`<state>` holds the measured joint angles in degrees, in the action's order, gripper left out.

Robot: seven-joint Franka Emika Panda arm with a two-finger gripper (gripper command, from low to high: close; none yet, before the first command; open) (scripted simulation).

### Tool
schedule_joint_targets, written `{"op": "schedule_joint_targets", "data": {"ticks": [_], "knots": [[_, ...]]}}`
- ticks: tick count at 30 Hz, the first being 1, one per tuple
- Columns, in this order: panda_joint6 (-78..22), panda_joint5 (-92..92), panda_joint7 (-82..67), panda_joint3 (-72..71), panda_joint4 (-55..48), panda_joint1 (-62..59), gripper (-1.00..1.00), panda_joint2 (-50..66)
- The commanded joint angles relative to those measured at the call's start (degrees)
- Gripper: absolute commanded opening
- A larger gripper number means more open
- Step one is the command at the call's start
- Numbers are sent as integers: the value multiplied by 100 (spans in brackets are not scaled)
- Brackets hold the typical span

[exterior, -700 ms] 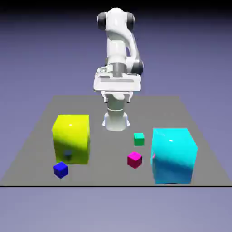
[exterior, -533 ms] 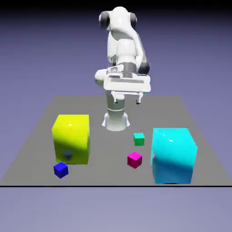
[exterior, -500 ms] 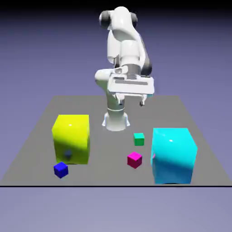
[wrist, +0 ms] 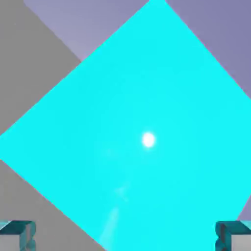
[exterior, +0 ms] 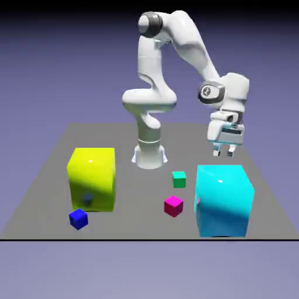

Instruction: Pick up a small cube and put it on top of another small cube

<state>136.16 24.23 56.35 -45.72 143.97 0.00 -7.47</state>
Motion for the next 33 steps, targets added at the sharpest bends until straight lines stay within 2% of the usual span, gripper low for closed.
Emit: {"op": "schedule_joint_targets", "data": {"ticks": [1, 9, 15, 18, 23, 24, 30, 33], "knots": [[-221, 158, 10, -198, -40, 14, 100, 208], [-1576, 1294, -368, -1216, -175, -69, 100, 1869], [-1938, 2014, -1415, -1380, -320, -668, 100, 3115], [-1805, 2034, -1657, -1297, -393, -873, 100, 3186], [-1386, 3208, -960, -306, -351, -420, 100, 4056], [-1386, 3208, -960, -306, -351, -420, -100, 4056], [-1775, 2063, -1713, -1336, -389, -879, -100, 3200], [-1153, 1539, -2414, -1540, -577, -762, -100, 3182]]}}
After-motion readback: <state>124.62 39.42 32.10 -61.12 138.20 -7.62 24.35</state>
